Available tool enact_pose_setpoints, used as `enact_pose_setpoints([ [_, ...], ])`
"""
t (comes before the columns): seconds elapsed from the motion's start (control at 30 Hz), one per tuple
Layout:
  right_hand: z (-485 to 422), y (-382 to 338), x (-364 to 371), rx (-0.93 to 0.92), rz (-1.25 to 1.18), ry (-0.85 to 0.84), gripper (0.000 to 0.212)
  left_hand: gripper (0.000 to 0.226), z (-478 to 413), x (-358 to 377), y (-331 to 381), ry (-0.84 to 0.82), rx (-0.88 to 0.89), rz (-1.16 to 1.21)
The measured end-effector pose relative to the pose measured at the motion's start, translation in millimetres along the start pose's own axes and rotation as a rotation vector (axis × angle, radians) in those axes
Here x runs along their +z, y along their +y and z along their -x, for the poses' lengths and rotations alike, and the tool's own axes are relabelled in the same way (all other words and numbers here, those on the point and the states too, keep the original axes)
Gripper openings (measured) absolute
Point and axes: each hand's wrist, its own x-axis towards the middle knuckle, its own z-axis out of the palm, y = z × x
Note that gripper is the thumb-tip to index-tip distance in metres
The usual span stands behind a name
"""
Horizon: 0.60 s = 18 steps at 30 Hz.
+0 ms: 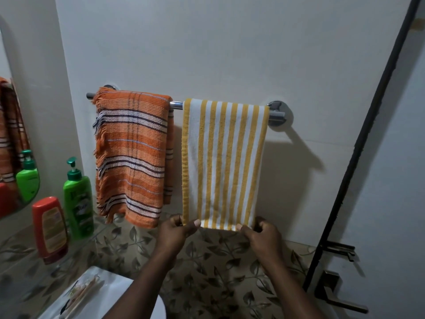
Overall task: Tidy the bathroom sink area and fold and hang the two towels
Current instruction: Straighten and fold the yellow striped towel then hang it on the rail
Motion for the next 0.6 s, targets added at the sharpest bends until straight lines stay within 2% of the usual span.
enact_pose_setpoints([
  [0.23, -5.8, 3.7, 16.7, 0.017, 0.034, -0.007, 0.089, 0.021, -5.8, -9.1, 2.1, 0.094, -0.014, -0.021],
  [0.33, -6.1, 2.3, 22.8, 0.007, 0.066, 0.017, 0.086, 0.028, -6.4, -10.3, 1.4, 0.136, -0.033, -0.003],
  [0.43, -1.7, 0.1, 23.8, -0.006, 0.059, 0.054, 0.073, 0.026, -5.1, -9.2, 1.7, 0.152, -0.031, 0.025],
  [0.53, 3.2, 1.4, 22.8, 0.024, -0.032, 0.041, 0.086, 0.027, -3.5, -8.4, 2.7, 0.106, -0.065, 0.088],
  [0.57, 4.8, 2.0, 22.4, 0.035, -0.06, 0.049, 0.084, 0.027, -2.4, -8.3, 1.6, 0.085, -0.078, 0.126],
  [0.6, 5.7, 3.6, 22.3, 0.035, -0.098, 0.063, 0.073, 0.023, -0.2, -8.4, -0.1, 0.064, -0.088, 0.179],
])
